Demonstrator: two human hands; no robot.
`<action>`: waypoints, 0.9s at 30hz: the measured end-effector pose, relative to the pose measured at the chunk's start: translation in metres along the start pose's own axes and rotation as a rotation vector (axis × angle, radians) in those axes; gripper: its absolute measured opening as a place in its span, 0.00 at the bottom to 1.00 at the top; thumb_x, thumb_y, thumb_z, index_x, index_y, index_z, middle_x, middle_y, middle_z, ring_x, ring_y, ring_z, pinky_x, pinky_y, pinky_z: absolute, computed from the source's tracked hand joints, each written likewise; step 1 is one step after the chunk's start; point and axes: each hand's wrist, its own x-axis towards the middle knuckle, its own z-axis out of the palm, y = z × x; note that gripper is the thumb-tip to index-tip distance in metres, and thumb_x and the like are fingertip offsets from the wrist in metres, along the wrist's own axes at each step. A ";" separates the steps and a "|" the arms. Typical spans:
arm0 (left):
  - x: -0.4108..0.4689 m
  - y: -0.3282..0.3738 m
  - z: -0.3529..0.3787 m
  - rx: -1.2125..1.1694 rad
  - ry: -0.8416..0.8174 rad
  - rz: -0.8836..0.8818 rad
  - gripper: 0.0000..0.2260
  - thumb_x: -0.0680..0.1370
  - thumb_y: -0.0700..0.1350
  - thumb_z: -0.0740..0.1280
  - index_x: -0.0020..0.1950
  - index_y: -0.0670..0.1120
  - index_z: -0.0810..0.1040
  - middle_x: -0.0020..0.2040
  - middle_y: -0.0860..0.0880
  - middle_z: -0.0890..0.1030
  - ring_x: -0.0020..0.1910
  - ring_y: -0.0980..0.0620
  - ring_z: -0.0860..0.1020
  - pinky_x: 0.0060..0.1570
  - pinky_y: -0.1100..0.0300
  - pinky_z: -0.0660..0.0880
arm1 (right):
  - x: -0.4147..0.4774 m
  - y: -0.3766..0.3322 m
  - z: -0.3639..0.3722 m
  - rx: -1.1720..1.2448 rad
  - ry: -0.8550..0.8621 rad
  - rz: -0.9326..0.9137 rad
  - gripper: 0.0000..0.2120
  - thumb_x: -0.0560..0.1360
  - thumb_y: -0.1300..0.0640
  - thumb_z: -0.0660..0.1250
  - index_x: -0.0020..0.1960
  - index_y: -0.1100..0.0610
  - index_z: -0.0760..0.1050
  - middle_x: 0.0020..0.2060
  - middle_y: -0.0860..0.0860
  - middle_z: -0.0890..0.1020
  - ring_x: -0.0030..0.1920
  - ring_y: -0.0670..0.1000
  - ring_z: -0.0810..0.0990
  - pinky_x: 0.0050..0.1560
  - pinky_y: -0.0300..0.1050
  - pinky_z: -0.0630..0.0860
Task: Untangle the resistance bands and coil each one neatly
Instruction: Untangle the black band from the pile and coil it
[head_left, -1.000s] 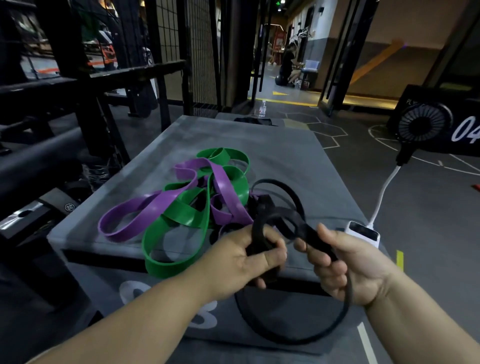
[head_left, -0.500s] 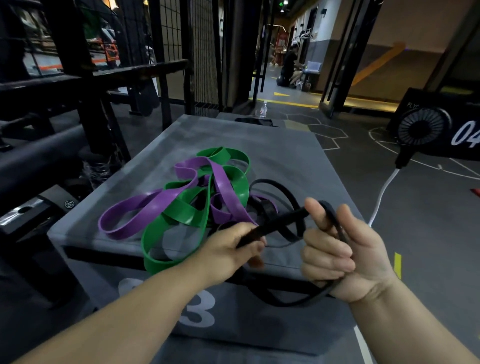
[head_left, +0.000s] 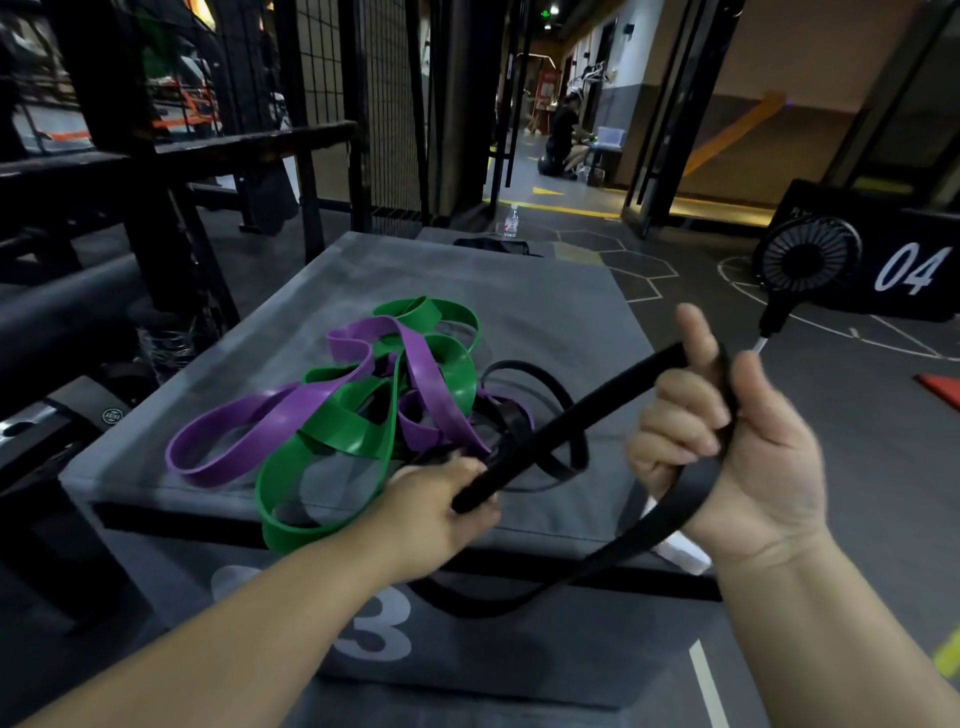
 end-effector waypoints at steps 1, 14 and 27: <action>0.000 0.001 0.003 0.035 -0.036 0.027 0.03 0.74 0.54 0.66 0.44 0.58 0.74 0.39 0.55 0.80 0.39 0.57 0.79 0.43 0.63 0.74 | -0.001 -0.006 0.002 0.007 -0.004 -0.039 0.19 0.83 0.52 0.55 0.72 0.56 0.67 0.35 0.49 0.64 0.34 0.47 0.62 0.39 0.40 0.57; -0.027 0.063 0.005 -0.484 -0.202 0.183 0.05 0.78 0.45 0.60 0.54 0.48 0.68 0.36 0.52 0.80 0.34 0.53 0.76 0.39 0.62 0.73 | 0.008 0.020 -0.006 -0.524 0.337 -0.229 0.27 0.75 0.56 0.62 0.72 0.43 0.66 0.29 0.49 0.70 0.34 0.48 0.71 0.40 0.41 0.75; 0.014 0.017 0.022 -0.098 0.193 0.077 0.11 0.73 0.44 0.73 0.44 0.57 0.74 0.40 0.58 0.81 0.44 0.63 0.78 0.46 0.70 0.71 | 0.028 0.050 -0.047 -1.708 0.760 0.178 0.45 0.74 0.45 0.71 0.79 0.46 0.45 0.53 0.48 0.75 0.56 0.48 0.75 0.49 0.34 0.67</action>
